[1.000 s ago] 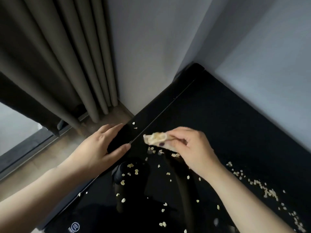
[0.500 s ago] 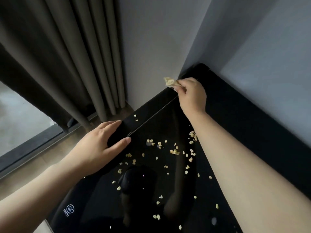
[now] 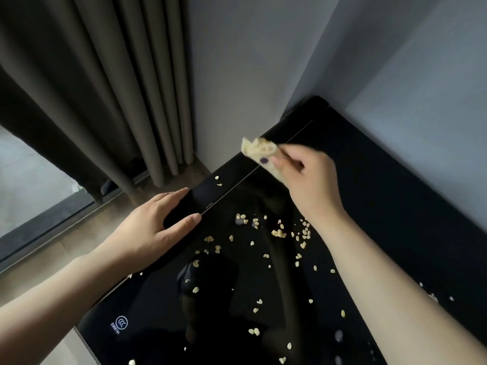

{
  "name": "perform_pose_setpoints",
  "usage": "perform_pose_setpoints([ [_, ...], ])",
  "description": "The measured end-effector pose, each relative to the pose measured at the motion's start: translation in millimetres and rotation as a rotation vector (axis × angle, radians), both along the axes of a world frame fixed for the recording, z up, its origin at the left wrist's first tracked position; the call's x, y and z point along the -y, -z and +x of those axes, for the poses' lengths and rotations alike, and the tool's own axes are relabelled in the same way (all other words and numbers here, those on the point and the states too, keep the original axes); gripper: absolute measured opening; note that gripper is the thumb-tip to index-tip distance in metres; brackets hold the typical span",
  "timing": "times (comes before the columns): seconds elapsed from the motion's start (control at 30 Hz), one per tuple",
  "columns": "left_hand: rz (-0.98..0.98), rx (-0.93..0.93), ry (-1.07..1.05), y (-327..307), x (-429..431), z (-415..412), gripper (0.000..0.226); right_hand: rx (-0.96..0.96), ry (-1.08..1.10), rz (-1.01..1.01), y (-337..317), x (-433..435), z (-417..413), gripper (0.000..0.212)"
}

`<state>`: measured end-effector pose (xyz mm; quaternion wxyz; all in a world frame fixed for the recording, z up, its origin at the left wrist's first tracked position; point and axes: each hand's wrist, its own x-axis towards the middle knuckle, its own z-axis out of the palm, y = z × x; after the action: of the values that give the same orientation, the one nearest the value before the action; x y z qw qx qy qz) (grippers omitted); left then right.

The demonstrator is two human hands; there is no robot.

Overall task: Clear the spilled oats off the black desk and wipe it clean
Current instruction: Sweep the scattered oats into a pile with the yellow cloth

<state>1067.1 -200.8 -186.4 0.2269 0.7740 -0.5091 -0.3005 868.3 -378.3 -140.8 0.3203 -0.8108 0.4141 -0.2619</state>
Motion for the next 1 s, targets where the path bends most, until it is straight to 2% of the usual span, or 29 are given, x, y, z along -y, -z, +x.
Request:
perform_pose_setpoints([
  [0.13,0.028,-0.043,-0.015,1.9,-3.8,4.6,0.097,-0.073,0.002,-0.132,25.1,33.9,47.9,0.019],
  [0.23,0.02,-0.07,-0.027,2.0,-9.7,7.8,0.096,-0.205,-0.076,-0.208,49.3,23.1,65.9,0.019],
  [0.3,0.029,-0.07,-0.023,1.6,-14.7,10.2,0.097,-0.189,-0.076,-0.228,55.0,3.3,62.5,0.02],
  [0.4,0.034,-0.079,0.001,4.9,-23.3,13.2,0.096,-0.124,-0.144,-0.133,52.4,-35.5,41.2,0.022],
  [0.57,0.039,-0.101,-0.02,8.4,-34.7,20.4,0.095,-0.196,-0.32,0.06,33.5,-91.4,-0.3,0.019],
  [0.63,0.036,-0.111,-0.028,8.8,-37.0,21.2,0.095,-0.154,-0.307,0.233,19.3,-95.2,-9.5,0.018],
  [0.7,0.035,-0.109,-0.023,10.0,-37.9,21.5,0.095,-0.054,-0.207,0.273,6.4,-87.2,-9.2,0.018],
  [0.77,0.028,-0.1,-0.012,11.2,-37.8,23.1,0.095,-0.029,-0.079,0.116,0.3,-68.5,4.5,0.012],
  [0.83,0.022,-0.095,-0.018,12.2,-37.5,24.6,0.094,-0.062,0.009,-0.042,2.4,-44.0,28.7,0.017],
  [1.0,0.031,-0.1,-0.045,12.0,-41.5,25.2,0.094,-0.22,0.013,-0.165,45.6,-23.7,80.0,0.019],
])
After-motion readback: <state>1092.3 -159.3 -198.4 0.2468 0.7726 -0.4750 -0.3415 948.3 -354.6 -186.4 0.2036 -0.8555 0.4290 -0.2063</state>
